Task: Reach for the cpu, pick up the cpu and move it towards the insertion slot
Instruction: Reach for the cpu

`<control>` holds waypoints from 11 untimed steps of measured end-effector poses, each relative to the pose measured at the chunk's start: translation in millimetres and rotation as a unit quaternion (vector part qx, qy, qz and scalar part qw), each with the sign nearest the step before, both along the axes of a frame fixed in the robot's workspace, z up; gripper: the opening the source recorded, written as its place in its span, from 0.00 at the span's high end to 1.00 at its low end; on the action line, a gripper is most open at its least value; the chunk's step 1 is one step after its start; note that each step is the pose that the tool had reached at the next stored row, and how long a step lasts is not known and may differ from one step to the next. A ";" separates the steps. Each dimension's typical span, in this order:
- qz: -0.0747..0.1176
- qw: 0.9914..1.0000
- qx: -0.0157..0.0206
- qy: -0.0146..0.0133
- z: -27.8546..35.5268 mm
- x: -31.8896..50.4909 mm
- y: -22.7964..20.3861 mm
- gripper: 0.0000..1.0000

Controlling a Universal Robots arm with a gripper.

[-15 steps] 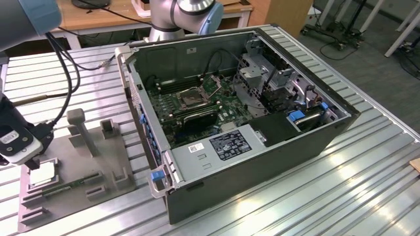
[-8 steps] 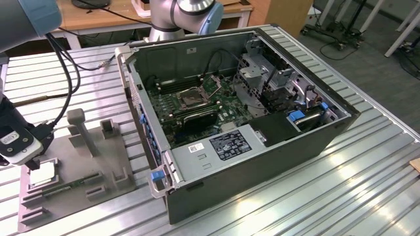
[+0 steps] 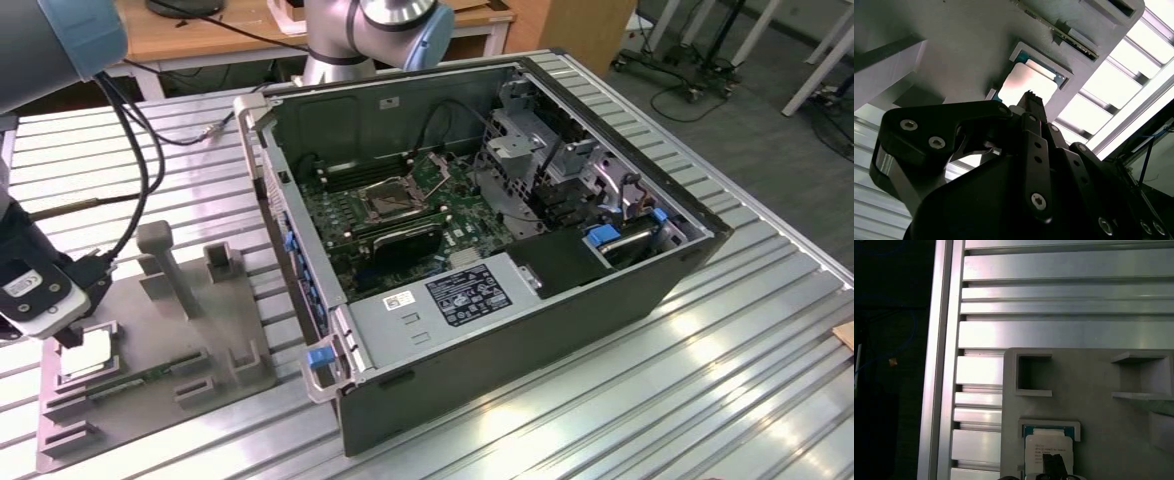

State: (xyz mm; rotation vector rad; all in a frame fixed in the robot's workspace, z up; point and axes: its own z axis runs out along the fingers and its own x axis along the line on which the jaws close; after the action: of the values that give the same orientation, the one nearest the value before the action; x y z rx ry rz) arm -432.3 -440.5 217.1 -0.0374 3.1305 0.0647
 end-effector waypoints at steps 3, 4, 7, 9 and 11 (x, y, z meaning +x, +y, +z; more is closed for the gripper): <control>0.000 1.000 0.000 0.000 -2.6 0.0 0.0 0.90; 0.000 1.000 0.000 0.000 -3.5 0.0 0.0 0.90; 0.000 1.000 0.000 0.000 -5.0 -0.1 0.0 0.90; 0.000 1.000 0.000 0.000 -5.2 0.0 0.0 0.90; 0.000 1.000 0.000 0.000 -6.4 0.0 0.0 0.90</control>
State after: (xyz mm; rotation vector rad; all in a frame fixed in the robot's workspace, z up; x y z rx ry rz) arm -432.4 -440.5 210.7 -0.0374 3.1303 0.0648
